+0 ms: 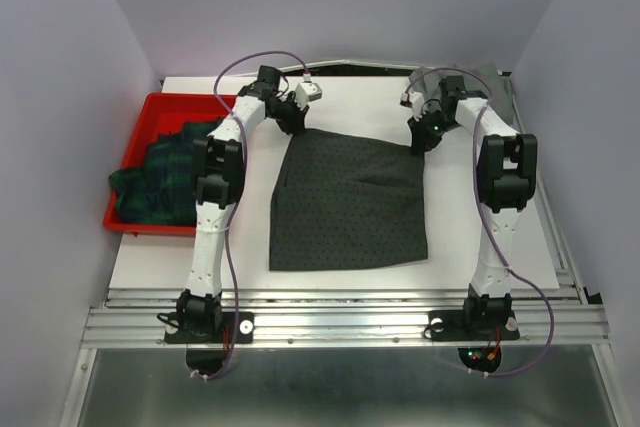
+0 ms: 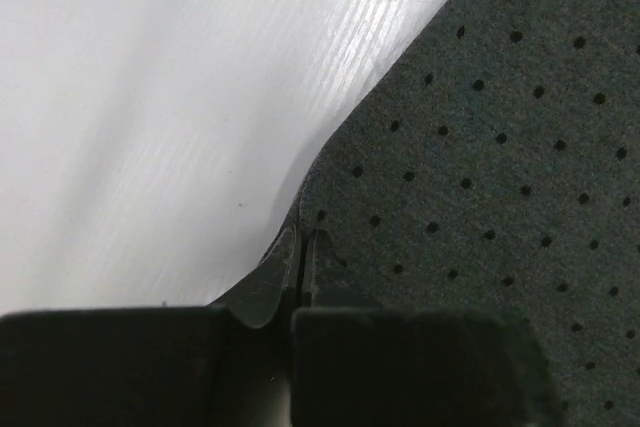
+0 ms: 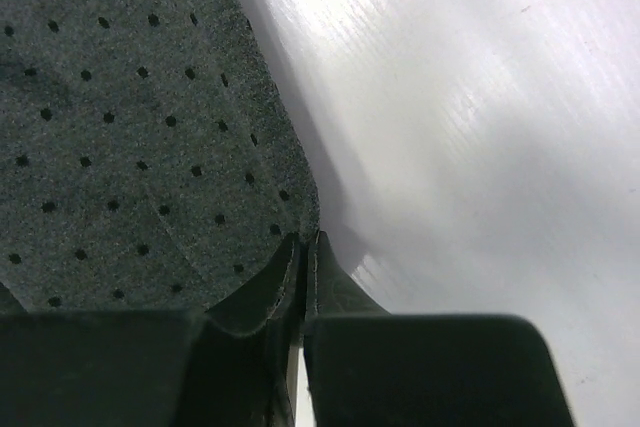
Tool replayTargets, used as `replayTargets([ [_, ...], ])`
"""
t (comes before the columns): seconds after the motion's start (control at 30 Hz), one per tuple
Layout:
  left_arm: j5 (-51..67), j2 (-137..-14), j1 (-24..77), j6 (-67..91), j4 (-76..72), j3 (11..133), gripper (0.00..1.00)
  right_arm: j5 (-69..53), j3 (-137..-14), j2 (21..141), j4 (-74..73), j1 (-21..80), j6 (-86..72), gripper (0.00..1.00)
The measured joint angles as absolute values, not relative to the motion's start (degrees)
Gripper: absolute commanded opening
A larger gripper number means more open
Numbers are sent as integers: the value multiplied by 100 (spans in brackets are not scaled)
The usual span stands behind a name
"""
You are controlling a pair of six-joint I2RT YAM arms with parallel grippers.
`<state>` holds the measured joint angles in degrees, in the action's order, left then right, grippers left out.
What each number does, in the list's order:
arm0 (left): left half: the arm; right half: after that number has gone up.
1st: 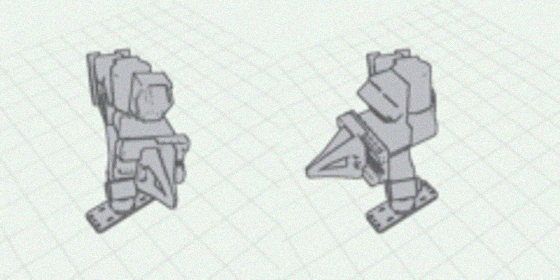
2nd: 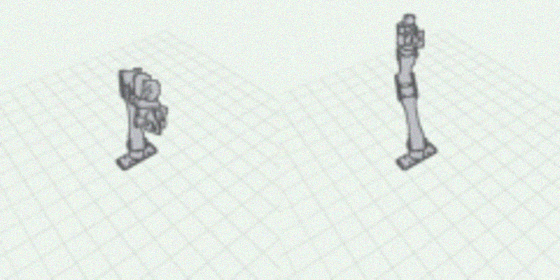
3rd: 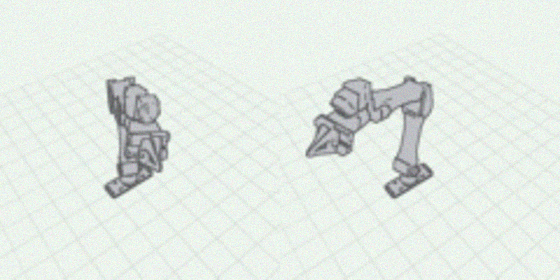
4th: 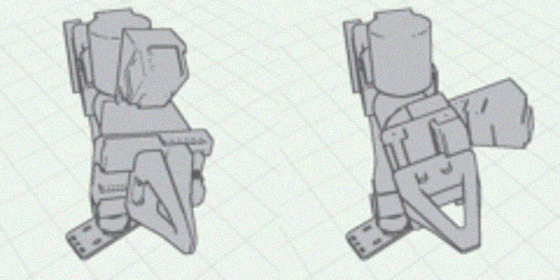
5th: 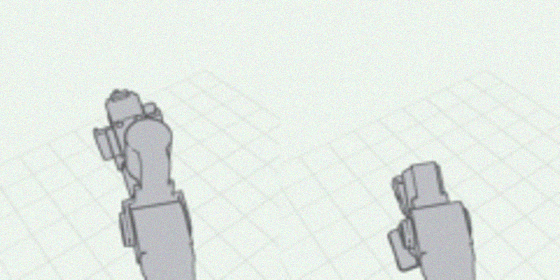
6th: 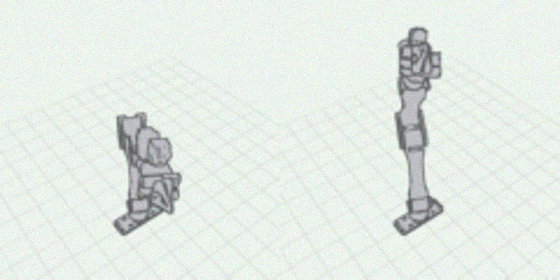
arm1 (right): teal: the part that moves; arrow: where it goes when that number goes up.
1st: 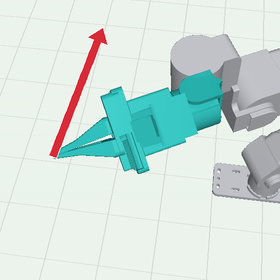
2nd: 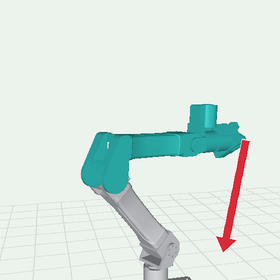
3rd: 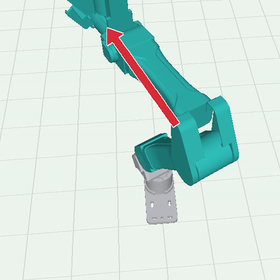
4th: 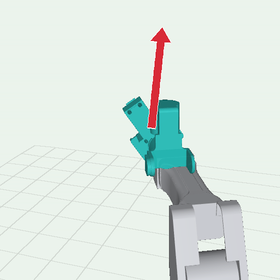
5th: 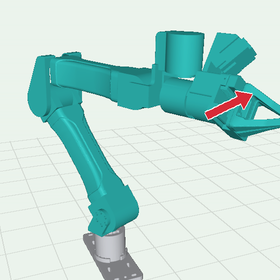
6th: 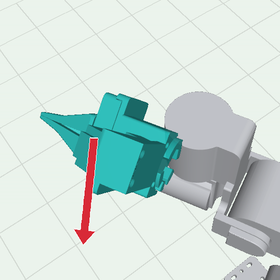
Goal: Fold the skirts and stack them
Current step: Fold the skirt
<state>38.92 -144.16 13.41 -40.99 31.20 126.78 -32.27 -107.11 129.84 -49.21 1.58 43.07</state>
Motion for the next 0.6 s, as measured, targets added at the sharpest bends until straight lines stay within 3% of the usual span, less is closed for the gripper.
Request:
replayTargets([
  [0.3,3699,-13865,1341,-4119,3083,12652,0,-3100,-10796,12707,-4803,158,4058,1],
  [0.6,3514,-12084,1345,-4471,2637,11557,0,-3118,-10678,11579,-4491,167,3968,1],
])
